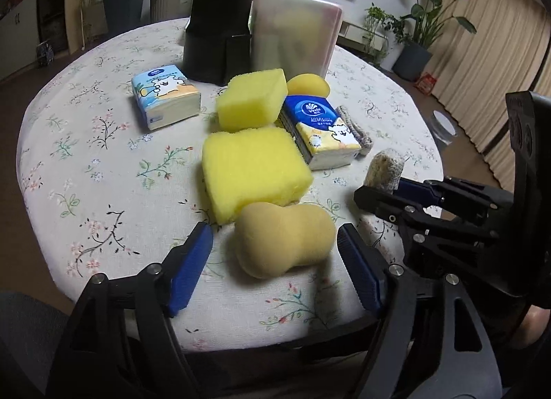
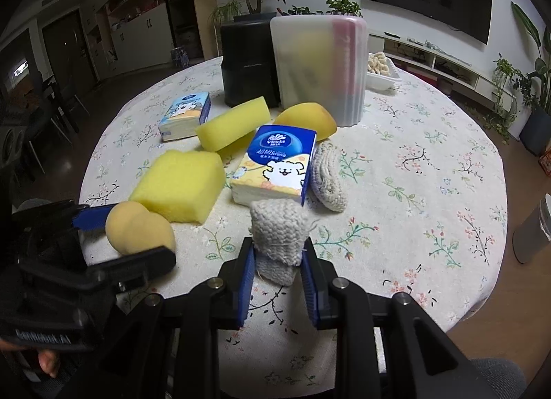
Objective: Organize soft objects
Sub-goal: 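Grasp the tan gourd sponge with the left tool while the right tool grasps the knitted mitt, then carry the gourd sponge to the white tray and release it with the left tool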
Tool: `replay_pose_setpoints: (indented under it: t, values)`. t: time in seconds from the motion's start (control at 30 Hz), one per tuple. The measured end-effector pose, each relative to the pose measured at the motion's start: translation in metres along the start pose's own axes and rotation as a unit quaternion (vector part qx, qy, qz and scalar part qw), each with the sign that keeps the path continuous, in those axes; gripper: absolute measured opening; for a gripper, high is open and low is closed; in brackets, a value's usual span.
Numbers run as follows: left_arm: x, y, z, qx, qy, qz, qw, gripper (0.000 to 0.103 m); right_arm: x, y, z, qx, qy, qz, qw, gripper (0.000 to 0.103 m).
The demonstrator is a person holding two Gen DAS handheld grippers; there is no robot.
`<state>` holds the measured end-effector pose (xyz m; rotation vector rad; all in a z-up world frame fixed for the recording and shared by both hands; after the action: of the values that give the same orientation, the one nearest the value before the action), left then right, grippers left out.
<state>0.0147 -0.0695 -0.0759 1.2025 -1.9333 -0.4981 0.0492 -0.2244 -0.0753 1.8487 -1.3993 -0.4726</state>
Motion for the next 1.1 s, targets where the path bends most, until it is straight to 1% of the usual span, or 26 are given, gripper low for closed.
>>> replay_pose_setpoints:
  t: [0.07,0.1,0.23,0.4,0.5,0.6,0.73,0.87,0.97,1.1]
  values:
    - [0.000,0.004,0.001,0.013,0.000,0.002,0.9999,0.070,0.000,0.000,0.000,0.000,0.000,0.000,1.000,0.028]
    - [0.002,0.004,0.002,0.014,-0.010,0.001,0.9999,0.050,0.000,0.000,0.000,0.001,0.000,-0.001,1.000,0.028]
    - [0.007,0.003,0.003,0.009,-0.026,-0.004,0.9996,0.045,0.000,0.000,0.000,0.000,0.000,0.000,1.000,0.027]
    - [0.005,0.011,0.003,0.015,-0.010,0.011,0.9998,0.043,-0.001,0.003,0.001,0.003,0.001,-0.003,1.000,0.027]
    - [0.011,0.017,0.003,0.015,-0.012,0.024,0.9995,0.043,0.001,0.006,0.002,0.003,-0.002,-0.005,1.000,0.027]
    - [0.014,0.021,0.005,0.014,-0.017,0.028,0.9994,0.043,0.003,0.009,0.002,0.005,-0.005,-0.006,1.000,0.027]
    - [0.004,0.024,0.010,0.007,0.002,0.032,0.9995,0.043,0.005,0.011,0.004,0.001,-0.007,-0.009,1.000,0.027]
    - [-0.010,0.034,0.005,0.013,0.017,0.026,0.9994,0.043,0.008,0.015,0.006,-0.006,-0.013,-0.018,1.000,0.027]
    - [-0.022,0.045,-0.003,0.023,0.025,0.018,0.9993,0.043,0.015,0.019,0.008,-0.010,-0.017,-0.018,1.000,0.027]
    - [-0.035,0.052,-0.012,0.023,0.031,0.012,0.9992,0.043,0.028,0.028,0.007,-0.014,-0.027,-0.014,0.999,0.027]
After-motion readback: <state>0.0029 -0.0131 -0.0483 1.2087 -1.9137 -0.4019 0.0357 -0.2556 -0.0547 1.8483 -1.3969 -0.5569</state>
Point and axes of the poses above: each gripper's, at about its wrist camera, not at the fingertips, and y roughly against the way its jaws point, x to its right, z to its underside, the point moved 4 cm from there along -y, roughly the way its jaws point, and after that the axes turned 15 degrees about z, right-handed, at the moved point
